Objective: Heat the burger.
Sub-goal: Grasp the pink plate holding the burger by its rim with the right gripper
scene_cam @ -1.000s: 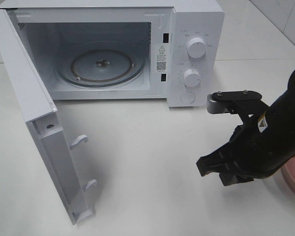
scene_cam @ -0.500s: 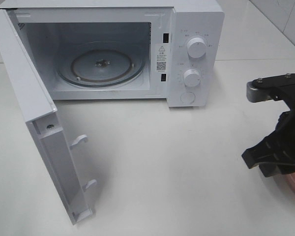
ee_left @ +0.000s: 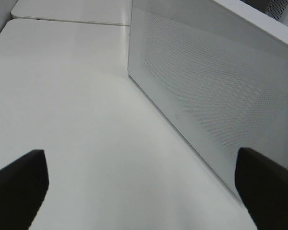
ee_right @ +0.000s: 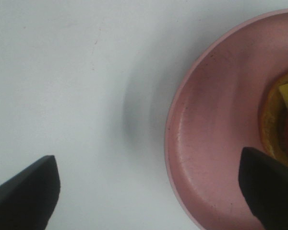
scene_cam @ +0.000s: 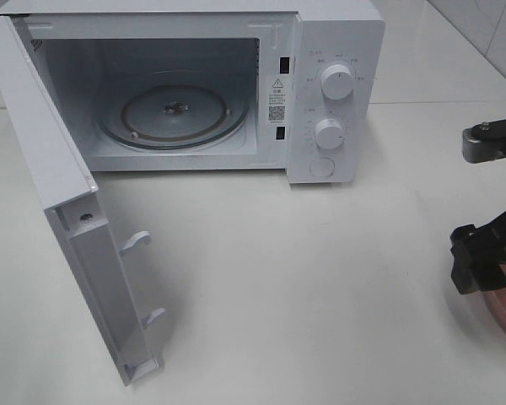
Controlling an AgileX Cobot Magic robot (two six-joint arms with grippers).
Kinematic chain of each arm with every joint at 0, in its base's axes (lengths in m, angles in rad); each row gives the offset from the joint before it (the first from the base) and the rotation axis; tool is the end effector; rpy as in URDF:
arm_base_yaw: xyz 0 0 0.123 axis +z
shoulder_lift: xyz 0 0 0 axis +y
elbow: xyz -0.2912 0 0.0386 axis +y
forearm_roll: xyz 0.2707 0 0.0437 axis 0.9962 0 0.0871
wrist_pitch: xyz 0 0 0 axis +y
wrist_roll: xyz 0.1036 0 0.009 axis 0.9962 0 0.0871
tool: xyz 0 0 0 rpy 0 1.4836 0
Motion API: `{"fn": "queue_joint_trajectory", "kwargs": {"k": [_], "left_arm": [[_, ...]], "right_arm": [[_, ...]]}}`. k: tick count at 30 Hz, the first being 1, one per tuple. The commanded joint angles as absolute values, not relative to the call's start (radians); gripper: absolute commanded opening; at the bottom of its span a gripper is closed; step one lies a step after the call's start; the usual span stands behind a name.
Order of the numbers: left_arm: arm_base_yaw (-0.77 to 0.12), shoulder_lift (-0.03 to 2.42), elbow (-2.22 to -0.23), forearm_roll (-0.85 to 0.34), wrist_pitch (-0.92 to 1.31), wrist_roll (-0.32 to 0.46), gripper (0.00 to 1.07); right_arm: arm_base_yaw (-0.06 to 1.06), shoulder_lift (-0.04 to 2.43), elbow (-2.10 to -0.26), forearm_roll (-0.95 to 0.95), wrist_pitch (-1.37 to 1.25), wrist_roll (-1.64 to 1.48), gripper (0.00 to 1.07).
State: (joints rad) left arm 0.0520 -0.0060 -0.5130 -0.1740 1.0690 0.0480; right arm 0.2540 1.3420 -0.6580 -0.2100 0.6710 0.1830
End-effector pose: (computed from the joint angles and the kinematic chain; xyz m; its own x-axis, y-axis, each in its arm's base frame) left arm 0.0150 -0.0150 0.2867 -0.4429 -0.0590 -0.8946 0.0686 0.9927 -0.0995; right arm 0.2364 0.0474 0.1801 -0.9242 -0.2219 -0.3108 -0.1942 0.9739 -0.1178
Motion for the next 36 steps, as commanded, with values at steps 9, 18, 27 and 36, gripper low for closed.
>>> {"fn": "queue_joint_trajectory", "kwargs": {"k": [9,18,27,36], "left_arm": [[0.043,-0.021,-0.513,-0.177,1.061,0.048,0.98],[0.043,-0.021,-0.513,-0.177,1.061,0.048,0.98],[0.043,-0.021,-0.513,-0.177,1.061,0.048,0.98],[0.043,-0.021,-0.513,-0.177,1.061,0.048,0.98]], "right_arm": [[0.212,1.481,-0.658,-0.226,0.624,0.175,0.92],[0.172,1.578,-0.658,-0.234,0.577,0.177,0.87],[0.166,1.671,-0.658,-0.228,0.504,0.176,0.83],[0.166,1.723,-0.658,-0.251,0.457,0.176,0.81]]}}
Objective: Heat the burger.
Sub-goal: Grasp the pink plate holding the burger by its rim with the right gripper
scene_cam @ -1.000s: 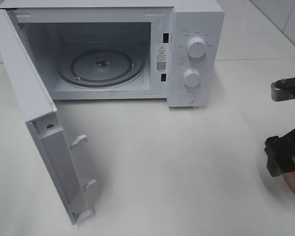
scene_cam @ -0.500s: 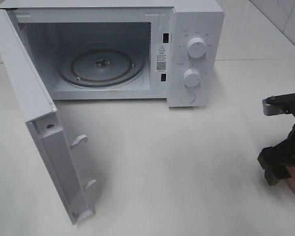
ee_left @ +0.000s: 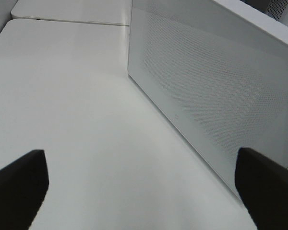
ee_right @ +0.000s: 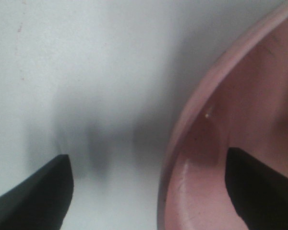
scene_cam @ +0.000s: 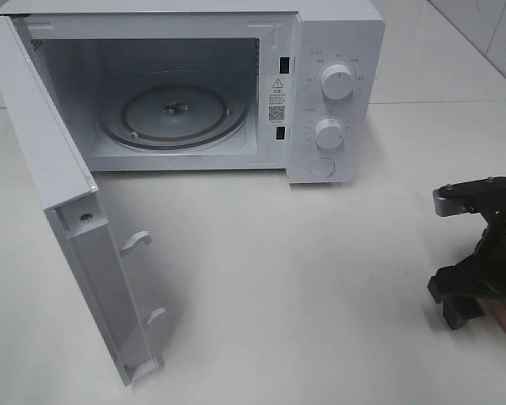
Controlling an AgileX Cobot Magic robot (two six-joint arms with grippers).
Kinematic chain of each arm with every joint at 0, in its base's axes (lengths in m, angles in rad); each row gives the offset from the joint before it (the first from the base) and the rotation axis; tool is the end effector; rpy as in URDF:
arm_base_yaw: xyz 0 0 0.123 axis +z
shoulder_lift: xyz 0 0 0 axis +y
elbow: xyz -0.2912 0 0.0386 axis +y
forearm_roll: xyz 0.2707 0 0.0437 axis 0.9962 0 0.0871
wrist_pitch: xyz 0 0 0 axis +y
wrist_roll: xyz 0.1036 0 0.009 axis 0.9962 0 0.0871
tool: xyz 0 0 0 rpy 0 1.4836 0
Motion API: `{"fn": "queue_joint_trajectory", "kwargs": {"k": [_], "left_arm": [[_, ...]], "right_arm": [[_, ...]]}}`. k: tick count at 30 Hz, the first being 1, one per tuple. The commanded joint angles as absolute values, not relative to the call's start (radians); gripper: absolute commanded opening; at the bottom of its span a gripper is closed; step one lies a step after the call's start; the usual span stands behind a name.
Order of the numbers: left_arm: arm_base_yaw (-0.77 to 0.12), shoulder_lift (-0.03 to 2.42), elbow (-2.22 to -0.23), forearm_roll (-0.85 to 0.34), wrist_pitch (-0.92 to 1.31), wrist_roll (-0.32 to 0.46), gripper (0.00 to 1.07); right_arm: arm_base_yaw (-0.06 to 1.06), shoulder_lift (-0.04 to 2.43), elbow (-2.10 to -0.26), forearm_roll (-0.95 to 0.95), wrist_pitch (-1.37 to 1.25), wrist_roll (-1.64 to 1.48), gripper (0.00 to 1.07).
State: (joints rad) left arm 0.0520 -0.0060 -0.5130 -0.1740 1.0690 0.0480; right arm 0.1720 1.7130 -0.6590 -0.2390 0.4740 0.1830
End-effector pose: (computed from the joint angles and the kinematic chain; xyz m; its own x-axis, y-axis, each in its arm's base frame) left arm 0.0150 -0.0150 0.2867 -0.4429 -0.0590 -0.8946 0.0686 0.9927 -0.0995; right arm 0.2638 0.0344 0.0897 -0.9702 -0.1993 -0.1378 -0.1848 0.9765 -0.1112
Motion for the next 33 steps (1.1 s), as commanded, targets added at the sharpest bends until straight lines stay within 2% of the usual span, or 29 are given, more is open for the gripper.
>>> {"fn": "queue_joint_trajectory", "kwargs": {"k": [1,3,4,5,7,8,9,10,11,12,13,14,15,16,33], "left_arm": [[0.043,-0.021,-0.513,-0.177,1.061,0.048,0.98],[0.043,-0.021,-0.513,-0.177,1.061,0.048,0.98],[0.043,-0.021,-0.513,-0.177,1.061,0.048,0.98],[0.043,-0.021,-0.513,-0.177,1.061,0.048,0.98],[0.043,-0.021,-0.513,-0.177,1.061,0.048,0.98],[0.043,-0.021,-0.513,-0.177,1.061,0.048,0.98],[0.043,-0.021,-0.513,-0.177,1.061,0.048,0.98],[0.043,-0.021,-0.513,-0.177,1.061,0.048,0.98],[0.043,-0.021,-0.513,-0.177,1.061,0.048,0.98],[0.043,-0.021,-0.513,-0.177,1.061,0.048,0.98],[0.043,-0.021,-0.513,-0.177,1.061,0.048,0.98],[0.043,-0.021,-0.513,-0.177,1.061,0.048,0.98],[0.043,-0.021,-0.513,-0.177,1.061,0.048,0.98],[0.043,-0.021,-0.513,-0.177,1.061,0.048,0.98],[0.043,-0.021,-0.513,-0.177,1.061,0.048,0.98]], "right_arm": [[0.166,1.725,-0.658,-0.251,0.456,0.177,0.79],[0.166,1.725,-0.658,-0.251,0.457,0.18,0.77],[0.166,1.725,-0.658,-0.254,0.459,0.183,0.7],[0.166,1.725,-0.658,-0.254,0.459,0.183,0.7],[0.166,1.725,-0.658,-0.255,0.462,0.189,0.56],[0.166,1.725,-0.658,-0.255,0.462,0.189,0.56],[0.166,1.725,-0.656,-0.255,0.462,0.191,0.43],[0.166,1.725,-0.656,-0.255,0.462,0.191,0.43],[0.166,1.725,-0.649,-0.256,0.455,0.191,0.31],[0.166,1.725,-0.646,-0.257,0.448,0.191,0.24],[0.166,1.725,-0.646,-0.257,0.448,0.191,0.24],[0.166,1.725,-0.634,-0.264,0.43,0.19,0.11],[0.166,1.725,-0.634,-0.264,0.43,0.19,0.11],[0.166,1.725,-0.632,-0.28,0.426,0.19,0.0],[0.168,1.722,-0.666,-0.337,0.521,0.301,0.0]]}}
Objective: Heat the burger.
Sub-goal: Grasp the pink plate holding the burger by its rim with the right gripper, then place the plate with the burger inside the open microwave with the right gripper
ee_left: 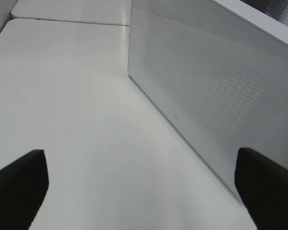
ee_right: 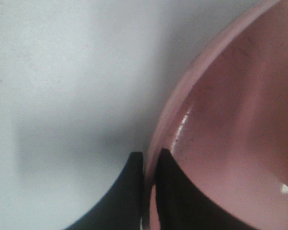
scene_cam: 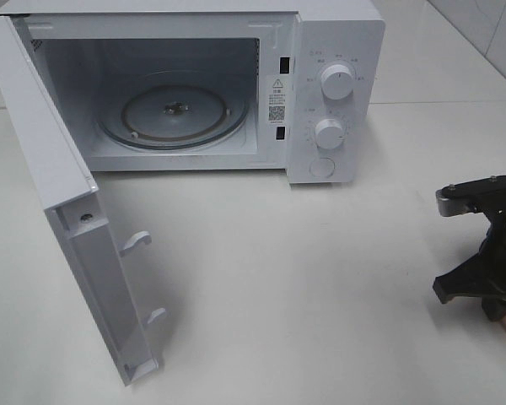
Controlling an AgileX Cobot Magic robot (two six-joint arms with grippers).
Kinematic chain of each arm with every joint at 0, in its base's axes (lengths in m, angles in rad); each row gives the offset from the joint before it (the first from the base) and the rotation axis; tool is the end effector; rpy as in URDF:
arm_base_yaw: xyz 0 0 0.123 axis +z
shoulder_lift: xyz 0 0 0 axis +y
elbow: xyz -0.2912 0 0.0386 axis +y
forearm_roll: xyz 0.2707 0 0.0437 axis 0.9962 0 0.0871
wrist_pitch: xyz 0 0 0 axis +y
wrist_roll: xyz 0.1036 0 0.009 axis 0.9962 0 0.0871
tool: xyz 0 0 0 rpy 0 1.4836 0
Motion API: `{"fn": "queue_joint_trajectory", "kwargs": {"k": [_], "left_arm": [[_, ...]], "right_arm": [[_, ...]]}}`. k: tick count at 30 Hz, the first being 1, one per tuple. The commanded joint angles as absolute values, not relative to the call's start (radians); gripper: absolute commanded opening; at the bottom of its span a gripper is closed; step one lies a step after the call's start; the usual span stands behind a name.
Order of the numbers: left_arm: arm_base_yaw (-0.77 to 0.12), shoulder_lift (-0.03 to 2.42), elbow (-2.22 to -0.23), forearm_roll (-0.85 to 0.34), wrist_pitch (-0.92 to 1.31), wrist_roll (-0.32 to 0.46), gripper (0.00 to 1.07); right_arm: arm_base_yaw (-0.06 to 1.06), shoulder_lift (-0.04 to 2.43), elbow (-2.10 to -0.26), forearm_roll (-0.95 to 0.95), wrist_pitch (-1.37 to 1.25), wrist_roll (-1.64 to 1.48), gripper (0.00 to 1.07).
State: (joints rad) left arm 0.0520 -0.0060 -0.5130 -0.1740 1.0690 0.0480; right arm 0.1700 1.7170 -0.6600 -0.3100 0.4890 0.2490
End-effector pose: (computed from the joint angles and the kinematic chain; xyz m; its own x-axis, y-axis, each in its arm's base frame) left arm 0.0150 -0.0150 0.2867 -0.4429 -0.0590 -0.8946 0.0686 0.9927 -0.0995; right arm 0.2639 0.0302 0.0892 -0.9727 -0.1937 -0.1278 -0.1748 0.9738 -0.1455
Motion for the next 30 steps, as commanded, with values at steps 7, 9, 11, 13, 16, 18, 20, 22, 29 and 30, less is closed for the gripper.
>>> {"fn": "queue_joint_trajectory", "kwargs": {"k": [7,9,11,13,16,18,20,22,29,30], "left_arm": [[0.043,-0.021,-0.513,-0.177,1.061,0.048,0.98],[0.043,-0.021,-0.513,-0.177,1.061,0.048,0.98],[0.043,-0.021,-0.513,-0.177,1.061,0.048,0.98],[0.043,-0.021,-0.513,-0.177,1.061,0.048,0.98],[0.043,-0.021,-0.513,-0.177,1.061,0.048,0.98],[0.043,-0.021,-0.513,-0.177,1.061,0.048,0.98],[0.043,-0.021,-0.513,-0.177,1.061,0.048,0.98],[0.043,-0.021,-0.513,-0.177,1.061,0.048,0.98],[0.043,-0.021,-0.513,-0.177,1.061,0.048,0.98],[0.043,-0.021,-0.513,-0.177,1.061,0.048,0.98]], "right_arm": [[0.21,1.704,-0.674,-0.425,0.574,0.417,0.0],[0.223,1.687,-0.674,-0.439,0.591,0.442,0.0],[0.232,1.678,-0.674,-0.448,0.597,0.454,0.0],[0.258,1.649,-0.674,-0.485,0.618,0.487,0.0],[0.284,1.611,-0.67,-0.539,0.64,0.532,0.0],[0.29,1.605,-0.67,-0.554,0.644,0.542,0.0],[0.303,1.6,-0.67,-0.574,0.662,0.561,0.0],[0.315,1.6,-0.67,-0.589,0.679,0.575,0.0],[0.367,1.6,-0.67,-0.656,0.752,0.631,0.0],[0.367,1.6,-0.67,-0.656,0.752,0.631,0.0]]}}
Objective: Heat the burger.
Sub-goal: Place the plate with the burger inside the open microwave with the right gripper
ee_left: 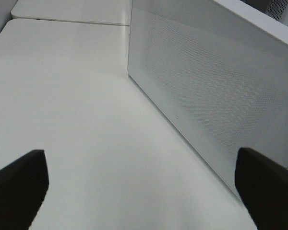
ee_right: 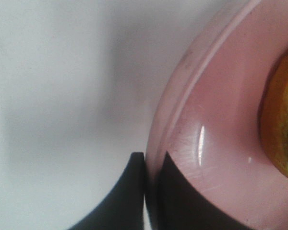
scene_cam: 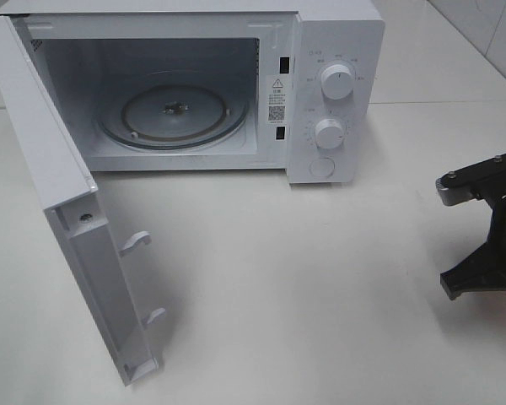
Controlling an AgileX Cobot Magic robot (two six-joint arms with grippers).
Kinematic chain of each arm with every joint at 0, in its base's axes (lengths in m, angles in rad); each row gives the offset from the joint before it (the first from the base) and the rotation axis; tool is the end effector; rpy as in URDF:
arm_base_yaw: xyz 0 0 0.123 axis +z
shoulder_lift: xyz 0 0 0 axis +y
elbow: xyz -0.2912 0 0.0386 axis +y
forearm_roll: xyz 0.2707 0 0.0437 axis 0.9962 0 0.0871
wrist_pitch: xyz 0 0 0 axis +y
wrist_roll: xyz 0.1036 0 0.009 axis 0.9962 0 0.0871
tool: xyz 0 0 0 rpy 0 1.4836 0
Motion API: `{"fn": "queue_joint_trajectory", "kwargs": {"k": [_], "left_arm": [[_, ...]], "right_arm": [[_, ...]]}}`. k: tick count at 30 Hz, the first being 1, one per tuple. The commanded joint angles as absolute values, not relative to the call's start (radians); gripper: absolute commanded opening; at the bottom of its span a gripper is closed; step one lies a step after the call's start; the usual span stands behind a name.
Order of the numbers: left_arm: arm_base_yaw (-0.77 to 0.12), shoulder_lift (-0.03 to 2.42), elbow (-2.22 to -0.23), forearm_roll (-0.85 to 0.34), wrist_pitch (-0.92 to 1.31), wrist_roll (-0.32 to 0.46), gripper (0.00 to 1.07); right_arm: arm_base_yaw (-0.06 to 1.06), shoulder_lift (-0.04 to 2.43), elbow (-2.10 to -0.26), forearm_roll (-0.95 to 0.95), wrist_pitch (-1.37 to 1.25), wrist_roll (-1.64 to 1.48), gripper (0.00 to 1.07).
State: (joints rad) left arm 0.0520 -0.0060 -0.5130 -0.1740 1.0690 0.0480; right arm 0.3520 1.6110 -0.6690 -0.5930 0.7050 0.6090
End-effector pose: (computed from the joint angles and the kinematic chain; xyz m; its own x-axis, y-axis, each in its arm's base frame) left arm 0.0150 -0.0150 0.2867 -0.4429 -0.0590 -0.8946 0.0686 0.9927 -0.0995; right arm 0.2520 0.0524 0.1228 -0.9639 -0.2206 -0.1488 -0.1588 0.9257 -0.3434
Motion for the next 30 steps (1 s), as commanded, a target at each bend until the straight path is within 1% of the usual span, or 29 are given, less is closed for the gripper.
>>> {"fn": "queue_joint_trajectory", "kwargs": {"k": [1,8,13,17,30], "left_arm": [[0.043,-0.021,-0.513,-0.177,1.061,0.048,0.98],[0.043,-0.021,-0.513,-0.177,1.061,0.048,0.98],[0.043,-0.021,-0.513,-0.177,1.061,0.049,0.98],[0.043,-0.021,-0.513,-0.177,1.061,0.048,0.98],[0.043,-0.021,-0.513,-0.177,1.061,0.048,0.98]], "right_arm": [[0.37,1.6,-0.67,-0.656,0.757,0.631,0.0],[0.42,1.593,-0.669,-0.674,0.807,0.651,0.0],[0.46,1.571,-0.632,-0.671,0.811,0.655,0.0],[0.512,1.52,-0.599,-0.668,0.829,0.676,0.0],[0.617,1.413,-0.542,-0.667,0.908,0.707,0.0]]}}
